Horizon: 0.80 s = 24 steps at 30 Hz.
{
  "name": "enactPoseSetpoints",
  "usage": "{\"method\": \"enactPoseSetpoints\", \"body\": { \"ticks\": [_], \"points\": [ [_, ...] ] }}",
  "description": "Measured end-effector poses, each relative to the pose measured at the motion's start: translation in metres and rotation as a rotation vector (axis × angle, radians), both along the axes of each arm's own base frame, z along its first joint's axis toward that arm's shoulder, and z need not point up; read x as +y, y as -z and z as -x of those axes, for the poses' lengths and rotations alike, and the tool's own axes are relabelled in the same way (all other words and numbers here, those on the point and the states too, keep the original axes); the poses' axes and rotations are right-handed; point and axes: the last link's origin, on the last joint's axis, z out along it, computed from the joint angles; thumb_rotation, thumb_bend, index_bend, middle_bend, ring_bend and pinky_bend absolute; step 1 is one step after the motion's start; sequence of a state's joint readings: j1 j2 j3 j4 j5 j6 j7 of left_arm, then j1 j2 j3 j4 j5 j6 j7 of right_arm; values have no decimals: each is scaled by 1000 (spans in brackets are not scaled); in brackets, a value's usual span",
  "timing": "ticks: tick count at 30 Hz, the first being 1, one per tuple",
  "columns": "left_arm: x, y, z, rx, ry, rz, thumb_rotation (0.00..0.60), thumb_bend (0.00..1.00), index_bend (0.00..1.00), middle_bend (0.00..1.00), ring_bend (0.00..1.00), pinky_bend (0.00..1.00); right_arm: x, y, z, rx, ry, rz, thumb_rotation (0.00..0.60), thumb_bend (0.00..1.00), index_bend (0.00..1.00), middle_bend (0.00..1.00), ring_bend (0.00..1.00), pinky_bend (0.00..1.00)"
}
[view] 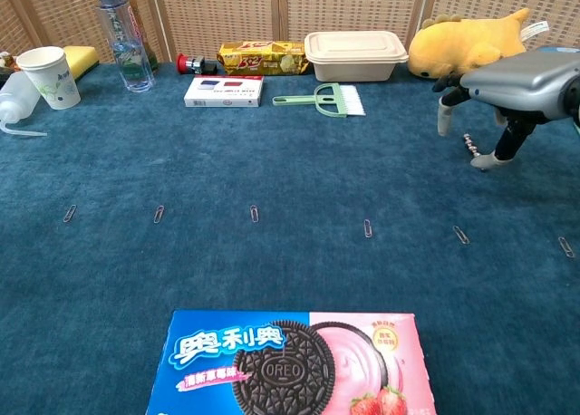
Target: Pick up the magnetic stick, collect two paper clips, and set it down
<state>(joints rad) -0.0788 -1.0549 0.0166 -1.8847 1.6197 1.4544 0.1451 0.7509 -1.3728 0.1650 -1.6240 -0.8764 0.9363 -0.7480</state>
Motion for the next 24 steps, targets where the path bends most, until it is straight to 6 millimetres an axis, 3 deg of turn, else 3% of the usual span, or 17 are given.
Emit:
{"method": "enactPoseSetpoints", "body": {
  "ticks": [12, 24],
  "points": [
    [0, -1, 1, -3, -2, -2, 436, 202, 220, 328, 297, 237, -5, 19, 6, 121, 22, -13, 600, 308, 340, 33, 64, 408],
    [1, -1, -1, -6, 9, -6, 438, 202, 221, 328, 297, 237, -9, 20, 28, 211, 73, -8, 599, 308, 341, 23, 61, 408]
  ]
}}
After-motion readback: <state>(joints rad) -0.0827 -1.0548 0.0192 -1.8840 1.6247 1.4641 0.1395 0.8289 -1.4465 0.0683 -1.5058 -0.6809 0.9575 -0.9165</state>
